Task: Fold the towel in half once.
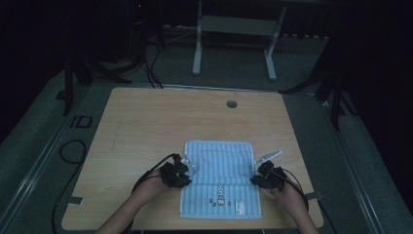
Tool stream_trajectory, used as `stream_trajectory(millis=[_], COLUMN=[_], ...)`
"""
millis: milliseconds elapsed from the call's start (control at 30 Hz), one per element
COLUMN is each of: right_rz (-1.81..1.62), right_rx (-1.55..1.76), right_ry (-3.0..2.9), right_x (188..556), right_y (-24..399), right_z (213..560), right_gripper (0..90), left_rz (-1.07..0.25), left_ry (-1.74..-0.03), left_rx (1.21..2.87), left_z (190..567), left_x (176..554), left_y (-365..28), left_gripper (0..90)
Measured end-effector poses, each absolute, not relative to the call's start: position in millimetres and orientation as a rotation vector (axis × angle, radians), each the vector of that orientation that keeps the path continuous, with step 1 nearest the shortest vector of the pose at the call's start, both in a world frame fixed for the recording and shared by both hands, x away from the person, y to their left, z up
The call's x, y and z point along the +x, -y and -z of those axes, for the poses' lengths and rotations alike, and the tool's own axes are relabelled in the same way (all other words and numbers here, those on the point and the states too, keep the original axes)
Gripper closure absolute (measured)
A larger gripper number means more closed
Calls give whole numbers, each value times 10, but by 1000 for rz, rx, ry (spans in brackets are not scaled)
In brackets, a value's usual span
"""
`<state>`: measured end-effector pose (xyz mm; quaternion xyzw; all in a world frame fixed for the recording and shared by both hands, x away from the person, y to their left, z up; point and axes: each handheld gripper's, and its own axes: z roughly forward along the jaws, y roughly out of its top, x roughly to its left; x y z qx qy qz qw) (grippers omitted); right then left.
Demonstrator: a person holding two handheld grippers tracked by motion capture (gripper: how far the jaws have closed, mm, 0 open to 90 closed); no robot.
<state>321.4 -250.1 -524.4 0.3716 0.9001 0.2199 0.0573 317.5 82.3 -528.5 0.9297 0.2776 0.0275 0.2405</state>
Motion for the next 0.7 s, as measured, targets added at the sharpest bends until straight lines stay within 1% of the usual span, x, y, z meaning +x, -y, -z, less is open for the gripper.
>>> stream_trajectory(millis=[167, 367, 433, 533, 600, 700], right_rz=[-647, -647, -646, -680, -715, -723], right_rx=[1156, 1180, 1172, 1146, 1128, 1121], right_ry=[-2733, -2729, -2741, -2765, -2771, -2738], right_x=[3351, 3388, 3372, 3342, 3334, 3363], right_y=[2559, 2613, 2619, 2639, 2670, 2714], right_z=[5232, 5229, 5209, 5141, 5068, 4914], right_gripper=[819, 819, 801, 768, 753, 707], left_rz=[-62, -36, -11, -45, -53, -94], left_ry=[-771, -777, -800, -817, -822, -836], left_rx=[2545, 2548, 2532, 2536, 2530, 2530], left_z=[5276, 5275, 5261, 5196, 5131, 5032], left_x=[3267, 3278, 3281, 3259, 3258, 3294], left_y=[-757, -710, -727, -751, -786, -849], left_gripper=[791, 791, 760, 672, 672, 627])
